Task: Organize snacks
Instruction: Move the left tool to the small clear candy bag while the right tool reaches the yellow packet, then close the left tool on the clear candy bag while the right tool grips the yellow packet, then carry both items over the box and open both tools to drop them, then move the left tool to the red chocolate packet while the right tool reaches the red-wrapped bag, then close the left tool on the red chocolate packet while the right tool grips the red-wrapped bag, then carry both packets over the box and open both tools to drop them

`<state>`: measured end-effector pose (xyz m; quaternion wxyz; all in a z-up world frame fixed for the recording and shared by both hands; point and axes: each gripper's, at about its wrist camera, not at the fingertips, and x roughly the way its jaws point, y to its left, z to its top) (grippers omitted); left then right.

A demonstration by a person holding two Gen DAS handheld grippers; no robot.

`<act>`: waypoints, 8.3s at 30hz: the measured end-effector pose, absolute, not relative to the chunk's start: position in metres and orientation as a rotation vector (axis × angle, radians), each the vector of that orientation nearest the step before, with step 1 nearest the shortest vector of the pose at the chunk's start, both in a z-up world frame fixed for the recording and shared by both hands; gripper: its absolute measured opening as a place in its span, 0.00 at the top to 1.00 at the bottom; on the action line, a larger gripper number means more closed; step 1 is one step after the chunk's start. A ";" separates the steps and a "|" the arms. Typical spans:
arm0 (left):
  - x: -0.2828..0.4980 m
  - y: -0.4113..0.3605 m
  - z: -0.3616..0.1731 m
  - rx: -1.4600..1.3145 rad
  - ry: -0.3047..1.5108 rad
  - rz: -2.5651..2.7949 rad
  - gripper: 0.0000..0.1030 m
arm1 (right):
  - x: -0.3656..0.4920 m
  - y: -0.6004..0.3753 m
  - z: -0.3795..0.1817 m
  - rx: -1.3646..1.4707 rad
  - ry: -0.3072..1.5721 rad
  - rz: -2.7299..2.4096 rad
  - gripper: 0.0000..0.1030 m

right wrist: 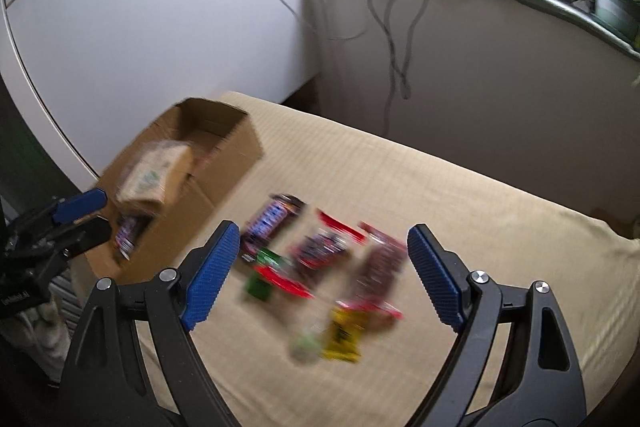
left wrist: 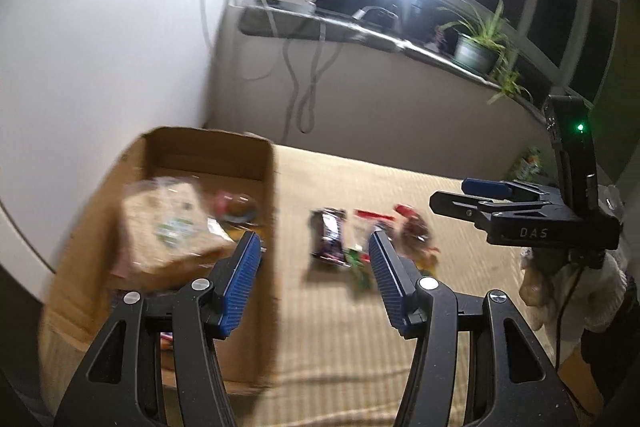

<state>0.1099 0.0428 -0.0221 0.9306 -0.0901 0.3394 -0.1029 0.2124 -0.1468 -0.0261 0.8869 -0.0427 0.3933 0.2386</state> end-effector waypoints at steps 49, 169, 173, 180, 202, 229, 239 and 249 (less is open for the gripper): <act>0.159 -0.094 -0.105 0.004 0.943 -0.398 0.79 | 0.211 -0.174 -0.114 -0.203 1.070 0.604 0.80; 0.179 -0.051 -0.074 -0.110 0.847 -0.311 0.58 | 0.269 -0.190 -0.080 0.073 1.017 0.575 0.42; 0.192 -0.055 -0.084 -0.115 0.877 -0.302 0.58 | 0.274 -0.190 -0.092 0.085 1.046 0.586 0.47; 0.208 -0.056 -0.100 -0.122 0.927 -0.298 0.65 | 0.280 -0.187 -0.106 0.109 1.085 0.620 0.47; 0.188 -0.042 -0.062 -0.129 0.821 -0.298 0.67 | 0.266 -0.198 -0.068 0.145 1.012 0.626 0.67; 0.172 0.074 -0.002 -0.169 0.665 -0.108 0.67 | 0.275 -0.087 0.003 0.049 0.893 0.737 0.67; 0.177 0.114 -0.008 -0.179 0.685 -0.034 0.67 | 0.293 -0.024 -0.002 0.003 0.902 0.794 0.67; 0.184 0.128 -0.014 -0.192 0.698 -0.010 0.67 | 0.307 0.013 -0.023 -0.053 0.935 0.808 0.67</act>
